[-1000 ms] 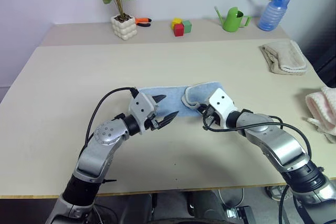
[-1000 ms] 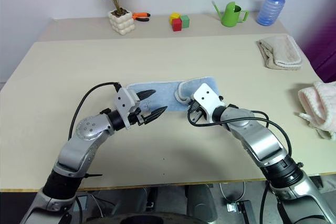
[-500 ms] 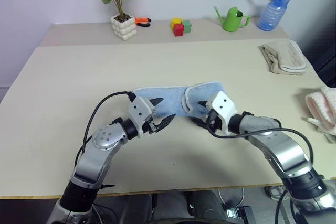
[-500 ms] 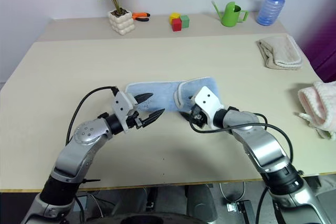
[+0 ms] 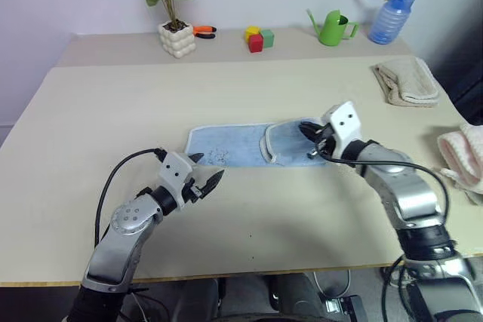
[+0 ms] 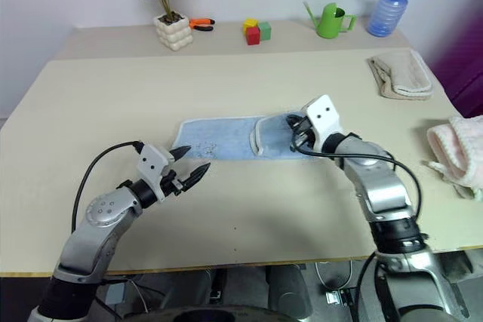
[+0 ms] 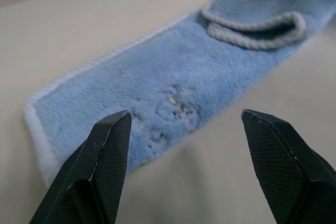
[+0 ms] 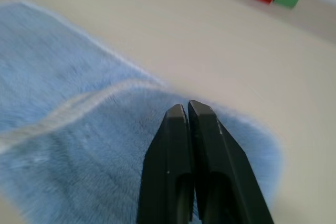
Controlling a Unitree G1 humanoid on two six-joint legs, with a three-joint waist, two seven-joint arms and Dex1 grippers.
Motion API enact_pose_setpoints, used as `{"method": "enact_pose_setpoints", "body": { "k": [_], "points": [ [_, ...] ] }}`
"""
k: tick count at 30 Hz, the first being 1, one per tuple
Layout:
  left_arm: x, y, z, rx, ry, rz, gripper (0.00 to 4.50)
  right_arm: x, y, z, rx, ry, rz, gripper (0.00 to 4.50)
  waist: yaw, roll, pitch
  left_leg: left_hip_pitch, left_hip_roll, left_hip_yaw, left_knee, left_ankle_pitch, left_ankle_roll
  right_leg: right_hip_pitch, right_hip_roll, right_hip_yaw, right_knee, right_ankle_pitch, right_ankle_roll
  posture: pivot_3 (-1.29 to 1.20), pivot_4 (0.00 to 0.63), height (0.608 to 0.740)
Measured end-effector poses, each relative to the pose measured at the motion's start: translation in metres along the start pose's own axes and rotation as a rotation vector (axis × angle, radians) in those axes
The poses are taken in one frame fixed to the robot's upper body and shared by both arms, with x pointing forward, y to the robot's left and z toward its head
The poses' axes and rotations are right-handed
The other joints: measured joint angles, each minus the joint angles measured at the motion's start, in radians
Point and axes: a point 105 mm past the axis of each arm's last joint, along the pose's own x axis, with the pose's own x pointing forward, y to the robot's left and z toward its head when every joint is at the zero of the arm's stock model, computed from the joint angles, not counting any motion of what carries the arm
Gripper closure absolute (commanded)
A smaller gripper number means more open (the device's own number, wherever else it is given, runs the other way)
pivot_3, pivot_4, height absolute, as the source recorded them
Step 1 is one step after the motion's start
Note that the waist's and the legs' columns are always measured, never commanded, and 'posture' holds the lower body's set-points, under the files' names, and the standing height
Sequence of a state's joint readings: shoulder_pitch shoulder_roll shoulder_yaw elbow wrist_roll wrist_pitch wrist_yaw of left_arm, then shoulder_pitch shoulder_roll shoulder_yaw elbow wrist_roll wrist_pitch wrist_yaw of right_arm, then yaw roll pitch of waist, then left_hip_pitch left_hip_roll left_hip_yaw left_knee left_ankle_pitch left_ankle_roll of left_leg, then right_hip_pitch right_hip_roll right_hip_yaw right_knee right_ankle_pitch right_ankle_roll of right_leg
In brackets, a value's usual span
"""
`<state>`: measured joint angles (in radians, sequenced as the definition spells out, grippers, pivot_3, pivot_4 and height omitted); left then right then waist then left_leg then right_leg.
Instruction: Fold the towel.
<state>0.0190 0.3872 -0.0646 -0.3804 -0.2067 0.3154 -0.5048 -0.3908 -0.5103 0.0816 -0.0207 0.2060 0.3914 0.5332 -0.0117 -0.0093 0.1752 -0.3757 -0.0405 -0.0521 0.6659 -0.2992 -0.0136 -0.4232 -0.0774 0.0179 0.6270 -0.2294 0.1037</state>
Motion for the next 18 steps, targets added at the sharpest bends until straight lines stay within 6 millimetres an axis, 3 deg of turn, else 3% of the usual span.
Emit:
{"method": "enact_pose_setpoints", "body": {
  "k": [5, 12, 14, 16, 18],
  "points": [
    [-0.004, -0.001, -0.001, -0.009, 0.006, 0.032, 1.07, 0.016, 0.011, -0.031, 0.002, 0.058, 0.013, 4.45, 0.001, 0.0, 0.0, 0.0, 0.0, 0.0, 0.0, 0.0, 0.0, -0.001, 0.0, 0.0, 0.0, 0.0, 0.0, 0.0, 0.15, 0.73],
    [-0.013, 0.004, -0.007, -0.061, 0.045, 0.128, 1.07, 0.013, 0.012, -0.029, -0.035, 0.029, 0.019, 4.45, 0.0, 0.0, 0.0, 0.0, 0.0, 0.0, 0.0, 0.0, 0.0, 0.0, 0.0, 0.0, 0.001, 0.0, 0.0, 0.0, 0.15, 0.73],
    [-0.017, 0.006, -0.005, -0.107, 0.041, 0.161, 0.54, 0.01, 0.012, -0.02, -0.032, 0.003, 0.038, 3.95, 0.0, 0.0, 0.0, 0.0, 0.0, 0.0, 0.0, 0.0, 0.0, 0.0, 0.0, 0.0, 0.001, 0.0, 0.0, 0.0, 0.15, 0.73],
    [-0.024, 0.007, -0.005, -0.209, 0.054, 0.193, 0.0, 0.005, 0.014, 0.005, -0.075, -0.054, 0.098, 3.19, -0.002, 0.001, 0.001, -0.001, 0.0, 0.0, 0.0, 0.0, 0.0, -0.001, -0.001, 0.0, 0.001, 0.0, 0.0, 0.0, 0.15, 0.73],
    [-0.029, 0.003, -0.006, -0.293, 0.082, 0.189, 0.0, 0.001, 0.012, 0.036, -0.153, -0.125, 0.132, 2.27, -0.002, 0.001, 0.0, 0.0, 0.0, 0.0, 0.0, 0.0, 0.0, -0.001, 0.0, 0.0, 0.001, 0.0, 0.0, 0.0, 0.15, 0.73]
  ]
}}
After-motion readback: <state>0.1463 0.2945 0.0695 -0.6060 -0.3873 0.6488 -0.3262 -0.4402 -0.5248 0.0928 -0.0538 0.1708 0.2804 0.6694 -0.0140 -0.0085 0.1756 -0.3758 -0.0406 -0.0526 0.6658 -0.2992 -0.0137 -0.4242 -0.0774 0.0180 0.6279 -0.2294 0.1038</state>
